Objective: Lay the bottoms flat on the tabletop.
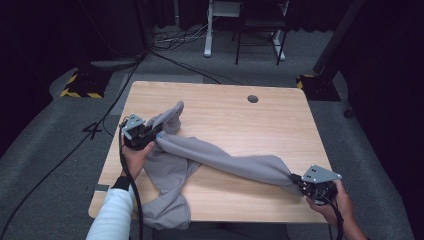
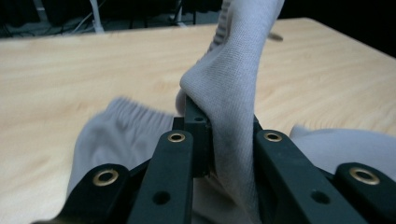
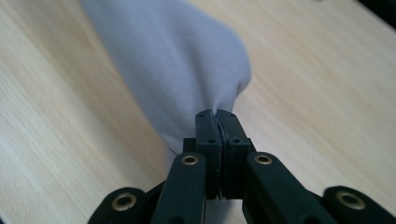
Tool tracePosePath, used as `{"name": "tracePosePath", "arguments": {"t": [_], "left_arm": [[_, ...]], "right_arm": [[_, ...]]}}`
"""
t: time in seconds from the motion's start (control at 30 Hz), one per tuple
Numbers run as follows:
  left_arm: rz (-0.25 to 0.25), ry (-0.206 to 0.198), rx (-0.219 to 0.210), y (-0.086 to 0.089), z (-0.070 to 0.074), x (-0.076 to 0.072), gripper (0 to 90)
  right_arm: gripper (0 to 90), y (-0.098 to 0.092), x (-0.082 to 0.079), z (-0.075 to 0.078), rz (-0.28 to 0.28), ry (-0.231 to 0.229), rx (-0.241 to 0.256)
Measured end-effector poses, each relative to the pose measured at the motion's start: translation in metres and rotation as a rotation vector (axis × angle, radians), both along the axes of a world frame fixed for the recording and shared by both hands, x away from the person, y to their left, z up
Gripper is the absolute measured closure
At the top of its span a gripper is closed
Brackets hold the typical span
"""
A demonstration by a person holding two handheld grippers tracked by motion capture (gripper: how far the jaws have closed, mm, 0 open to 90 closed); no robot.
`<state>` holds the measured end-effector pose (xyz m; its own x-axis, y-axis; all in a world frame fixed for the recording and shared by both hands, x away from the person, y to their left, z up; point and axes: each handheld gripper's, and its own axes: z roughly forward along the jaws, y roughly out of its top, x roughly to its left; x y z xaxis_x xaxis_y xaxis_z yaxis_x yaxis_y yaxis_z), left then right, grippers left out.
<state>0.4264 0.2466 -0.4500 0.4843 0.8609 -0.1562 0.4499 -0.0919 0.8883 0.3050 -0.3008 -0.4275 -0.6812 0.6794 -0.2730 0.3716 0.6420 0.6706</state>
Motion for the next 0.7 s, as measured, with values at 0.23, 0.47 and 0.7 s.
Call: {"name": "tracePosePath", "arguments": {"t": [0.23, 0.47, 0.7], "left_arm": [[-0.018, 0.114, 0.095, 0.016, -0.026, -0.025, 73.3], [-0.009, 0.128, 0.127, 0.019, -0.032, -0.046, 58.8], [-0.026, 0.121, 0.088, 0.016, -0.033, -0.070, 39.7]], "right_arm": [[71.1, 0.003, -0.011, -0.025, 0.154, 0.194, -0.003], [52.4, 0.005, -0.003, -0.010, 0.205, 0.207, 0.110], [44.1, 0.037, 0.042, -0.020, 0.213, 0.210, 0.017]]}}
